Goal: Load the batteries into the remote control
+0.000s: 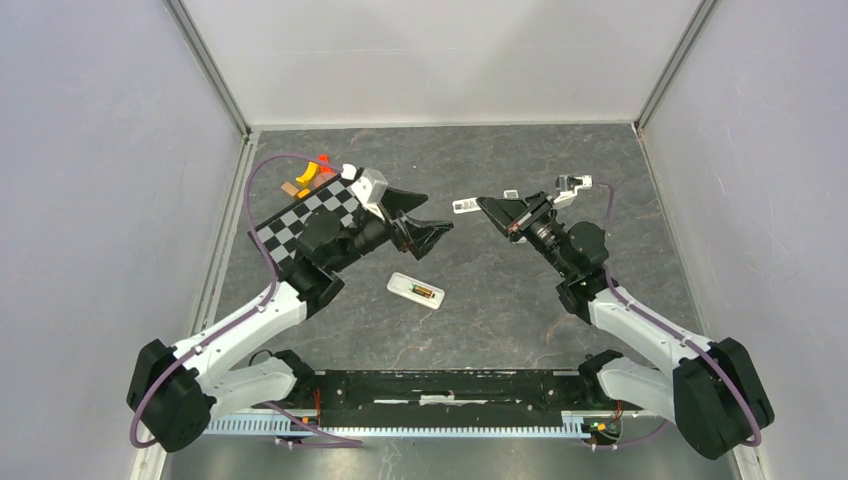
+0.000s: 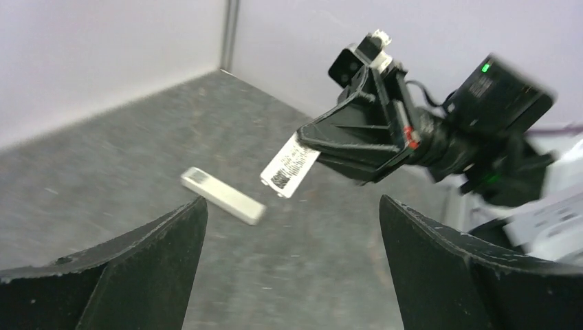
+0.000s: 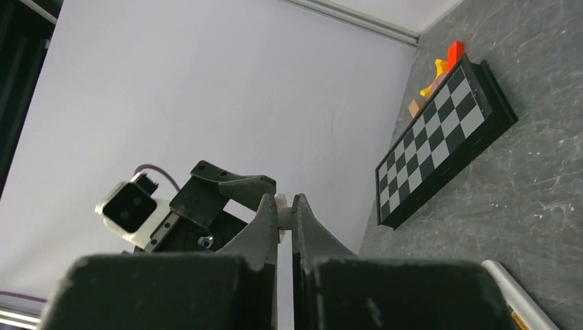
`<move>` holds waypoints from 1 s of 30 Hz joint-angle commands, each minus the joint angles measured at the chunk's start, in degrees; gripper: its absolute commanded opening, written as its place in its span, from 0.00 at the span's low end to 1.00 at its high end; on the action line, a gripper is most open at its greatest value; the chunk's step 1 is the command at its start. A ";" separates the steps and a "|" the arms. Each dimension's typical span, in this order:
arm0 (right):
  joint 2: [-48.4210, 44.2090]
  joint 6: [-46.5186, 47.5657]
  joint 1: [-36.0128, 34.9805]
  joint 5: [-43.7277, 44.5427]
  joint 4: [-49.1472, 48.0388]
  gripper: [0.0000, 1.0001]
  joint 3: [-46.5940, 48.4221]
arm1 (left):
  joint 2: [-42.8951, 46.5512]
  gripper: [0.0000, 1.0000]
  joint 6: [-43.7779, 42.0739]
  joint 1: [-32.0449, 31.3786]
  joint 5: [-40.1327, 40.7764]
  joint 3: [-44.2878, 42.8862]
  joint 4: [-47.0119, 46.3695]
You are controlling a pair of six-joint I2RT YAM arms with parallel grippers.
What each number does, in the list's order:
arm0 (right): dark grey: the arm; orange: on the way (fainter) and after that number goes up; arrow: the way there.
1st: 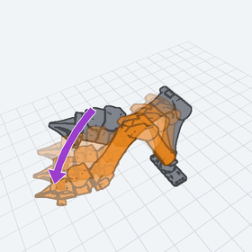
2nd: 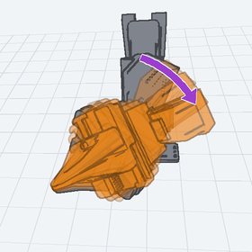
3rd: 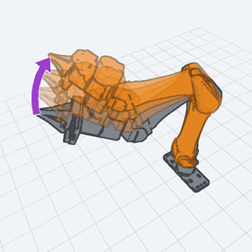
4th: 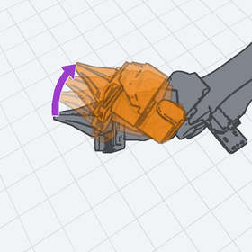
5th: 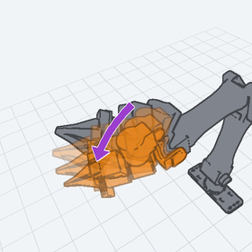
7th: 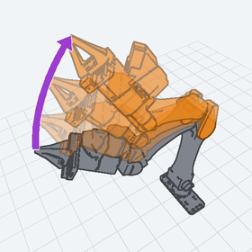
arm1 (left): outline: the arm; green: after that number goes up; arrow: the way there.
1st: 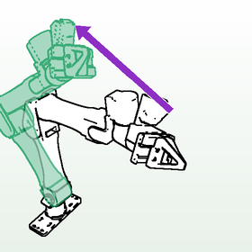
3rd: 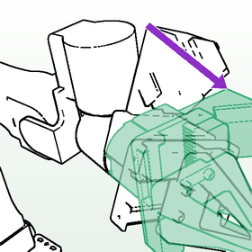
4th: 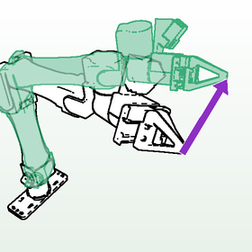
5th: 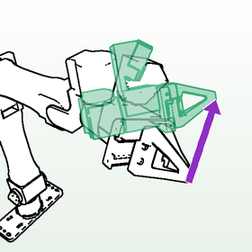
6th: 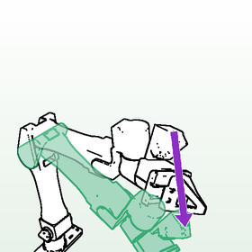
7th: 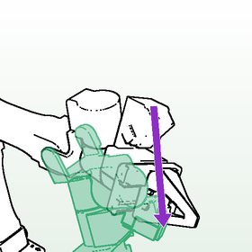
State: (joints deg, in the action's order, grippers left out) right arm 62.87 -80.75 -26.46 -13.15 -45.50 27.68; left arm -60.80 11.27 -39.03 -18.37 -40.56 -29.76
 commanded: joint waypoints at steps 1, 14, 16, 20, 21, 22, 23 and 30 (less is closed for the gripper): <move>-2.19 5.01 0.33 0.74 -1.70 0.00 -0.51 | -0.04 1.00 32.36 0.07 2.90 -2.00 2.23; 1.39 0.27 0.36 -12.22 -12.17 0.00 -2.81 | -12.40 0.51 54.42 0.89 -6.06 -4.71 -7.49; 1.55 0.80 0.38 -12.17 -11.69 0.00 -2.82 | -12.99 0.41 55.58 0.88 -7.29 -4.69 -8.74; 2.33 1.23 0.35 -11.99 -11.28 0.00 -3.05 | -12.69 0.31 56.77 1.29 -9.29 -4.56 -8.66; 2.51 1.29 0.33 -11.86 -11.36 0.00 -3.07 | -12.25 0.30 56.63 1.43 -9.73 -4.54 -8.25; 2.72 1.46 0.40 -11.77 -11.30 0.00 -3.14 | -11.89 0.29 56.31 1.65 -9.87 -4.64 -7.49; 2.75 1.63 0.36 -11.44 -11.20 0.00 -3.20 | -11.49 0.29 56.09 1.80 -10.05 -4.70 -6.72; 2.98 2.29 0.36 -10.13 -11.46 0.00 -3.26 | -10.58 0.27 54.77 2.54 -12.11 -4.89 -3.66</move>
State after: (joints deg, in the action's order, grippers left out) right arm 65.52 -80.18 -26.20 -24.03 -54.39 24.49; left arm -73.76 65.17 -36.93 -27.66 -43.22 -33.56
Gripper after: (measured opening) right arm 0.043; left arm 0.288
